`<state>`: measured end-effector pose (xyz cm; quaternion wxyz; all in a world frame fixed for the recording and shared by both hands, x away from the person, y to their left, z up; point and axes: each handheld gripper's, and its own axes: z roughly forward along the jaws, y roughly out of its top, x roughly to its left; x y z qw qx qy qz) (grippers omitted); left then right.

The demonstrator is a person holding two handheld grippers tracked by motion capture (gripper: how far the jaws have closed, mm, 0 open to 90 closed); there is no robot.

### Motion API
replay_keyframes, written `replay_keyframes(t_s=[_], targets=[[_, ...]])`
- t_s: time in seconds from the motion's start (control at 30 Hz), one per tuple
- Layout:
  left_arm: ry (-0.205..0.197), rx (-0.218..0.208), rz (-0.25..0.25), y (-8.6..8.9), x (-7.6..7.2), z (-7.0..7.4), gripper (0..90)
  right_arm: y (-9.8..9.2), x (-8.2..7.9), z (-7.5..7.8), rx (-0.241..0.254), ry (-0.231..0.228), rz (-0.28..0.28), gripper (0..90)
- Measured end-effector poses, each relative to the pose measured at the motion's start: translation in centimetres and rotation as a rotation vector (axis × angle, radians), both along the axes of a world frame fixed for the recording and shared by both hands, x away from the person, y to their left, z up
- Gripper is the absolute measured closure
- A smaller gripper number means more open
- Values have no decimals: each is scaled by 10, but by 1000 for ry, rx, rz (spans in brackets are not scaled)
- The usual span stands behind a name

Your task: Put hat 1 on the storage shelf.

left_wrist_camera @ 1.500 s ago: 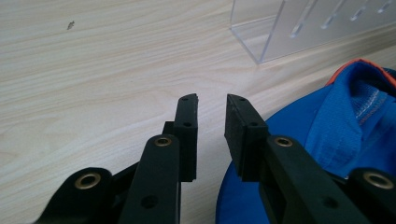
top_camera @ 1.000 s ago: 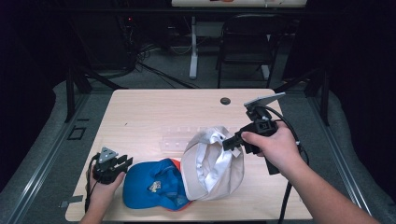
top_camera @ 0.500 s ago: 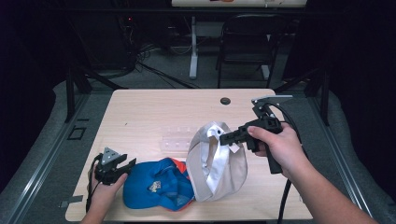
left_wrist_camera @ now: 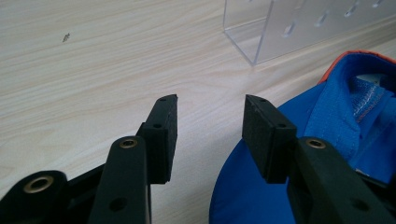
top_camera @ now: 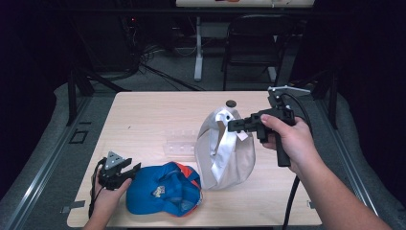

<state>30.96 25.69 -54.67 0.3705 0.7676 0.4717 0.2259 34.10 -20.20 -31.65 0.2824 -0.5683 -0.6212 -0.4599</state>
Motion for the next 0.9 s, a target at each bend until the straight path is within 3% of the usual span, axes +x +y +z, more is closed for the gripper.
replay_keyframes(t_s=[0.5,0.9], targets=[[10,-1,-35,-4,0,0,613,29,40,6,22,-9,-49,819],[14,4,-58,-8,-1,1,629,56,75,-1,55,24,-122,819]])
